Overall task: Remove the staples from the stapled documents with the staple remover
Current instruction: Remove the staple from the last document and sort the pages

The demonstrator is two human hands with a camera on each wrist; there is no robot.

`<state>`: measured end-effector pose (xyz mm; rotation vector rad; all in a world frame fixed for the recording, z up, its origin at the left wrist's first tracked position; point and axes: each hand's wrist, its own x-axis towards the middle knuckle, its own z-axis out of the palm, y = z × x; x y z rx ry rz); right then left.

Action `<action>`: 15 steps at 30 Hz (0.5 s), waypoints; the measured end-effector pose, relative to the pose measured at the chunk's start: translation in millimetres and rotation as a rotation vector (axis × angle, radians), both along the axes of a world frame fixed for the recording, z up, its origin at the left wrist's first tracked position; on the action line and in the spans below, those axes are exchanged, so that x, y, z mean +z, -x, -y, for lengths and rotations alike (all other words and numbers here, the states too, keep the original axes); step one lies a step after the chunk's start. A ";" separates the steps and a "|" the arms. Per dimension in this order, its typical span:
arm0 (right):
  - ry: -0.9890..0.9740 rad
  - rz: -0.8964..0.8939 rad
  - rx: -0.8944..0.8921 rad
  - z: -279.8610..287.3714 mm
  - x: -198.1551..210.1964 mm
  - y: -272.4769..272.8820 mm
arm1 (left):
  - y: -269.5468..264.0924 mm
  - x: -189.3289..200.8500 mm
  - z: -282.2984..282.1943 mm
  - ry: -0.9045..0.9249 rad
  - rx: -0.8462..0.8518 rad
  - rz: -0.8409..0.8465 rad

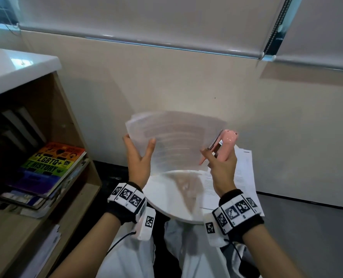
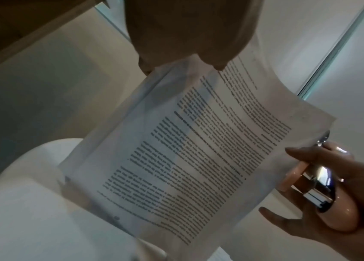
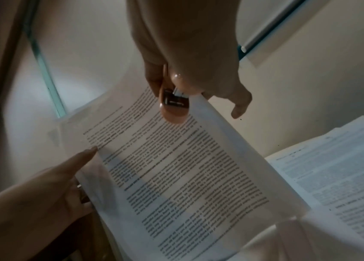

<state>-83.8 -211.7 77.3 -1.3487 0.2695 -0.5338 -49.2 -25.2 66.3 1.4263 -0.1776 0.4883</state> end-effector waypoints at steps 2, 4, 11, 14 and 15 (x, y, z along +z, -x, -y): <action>-0.051 -0.010 -0.002 -3.7 -1.5 -2.2 | -3.2 -0.6 0.6 0.036 -0.036 -0.019; -0.070 -0.013 -0.018 -6.7 -1.5 -4.6 | -6.9 -0.5 1.1 0.056 -0.042 -0.042; -0.159 -0.033 -0.036 -8.8 4.8 -17.1 | -22.4 6.7 2.3 0.089 -0.077 -0.107; -0.135 -0.022 -0.014 -14.0 10.0 -19.9 | -26.5 11.6 7.8 0.059 -0.090 -0.090; -0.128 -0.016 -0.019 -15.2 11.4 -21.2 | -27.2 14.3 9.3 0.047 -0.061 -0.080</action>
